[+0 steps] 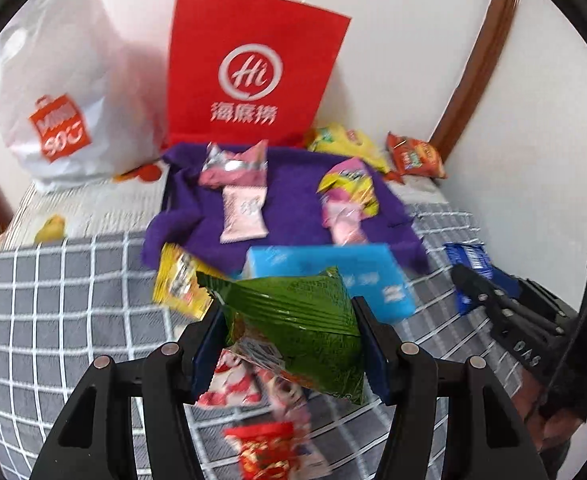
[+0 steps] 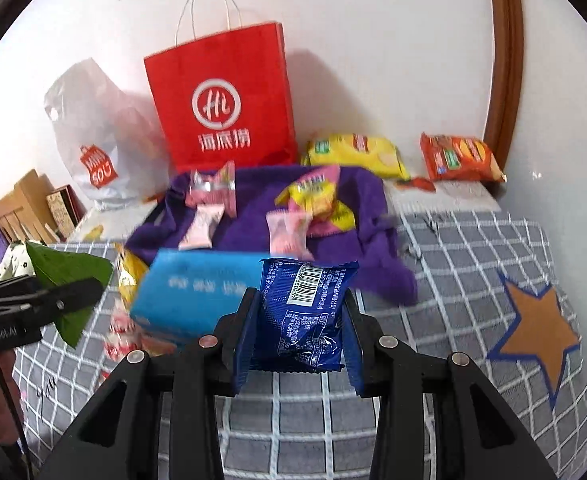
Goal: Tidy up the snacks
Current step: 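Lift the blue snack with right gripper while left lifts the green chip bag, then carry the blue snack and green chip bag over the purple towel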
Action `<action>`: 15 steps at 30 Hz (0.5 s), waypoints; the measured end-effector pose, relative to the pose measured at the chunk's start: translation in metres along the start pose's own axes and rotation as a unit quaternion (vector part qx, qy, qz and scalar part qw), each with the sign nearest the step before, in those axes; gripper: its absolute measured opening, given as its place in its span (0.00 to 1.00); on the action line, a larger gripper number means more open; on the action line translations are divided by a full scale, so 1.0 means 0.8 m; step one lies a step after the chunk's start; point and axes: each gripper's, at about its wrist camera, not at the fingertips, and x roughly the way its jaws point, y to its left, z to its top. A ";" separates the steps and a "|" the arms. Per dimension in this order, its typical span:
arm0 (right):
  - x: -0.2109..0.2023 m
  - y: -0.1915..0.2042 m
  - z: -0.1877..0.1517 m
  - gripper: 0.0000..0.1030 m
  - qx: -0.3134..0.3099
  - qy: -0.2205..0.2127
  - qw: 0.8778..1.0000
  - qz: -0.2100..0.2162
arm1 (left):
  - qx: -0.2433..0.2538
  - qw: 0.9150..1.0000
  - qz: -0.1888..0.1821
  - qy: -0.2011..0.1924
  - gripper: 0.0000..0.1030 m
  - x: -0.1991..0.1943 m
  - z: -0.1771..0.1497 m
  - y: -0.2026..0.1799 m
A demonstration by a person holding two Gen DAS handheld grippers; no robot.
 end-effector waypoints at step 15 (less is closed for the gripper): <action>0.040 0.032 0.125 0.37 -0.038 -0.032 0.999 0.016 | 0.005 0.999 0.032 -0.033 0.57 0.017 0.112 0.013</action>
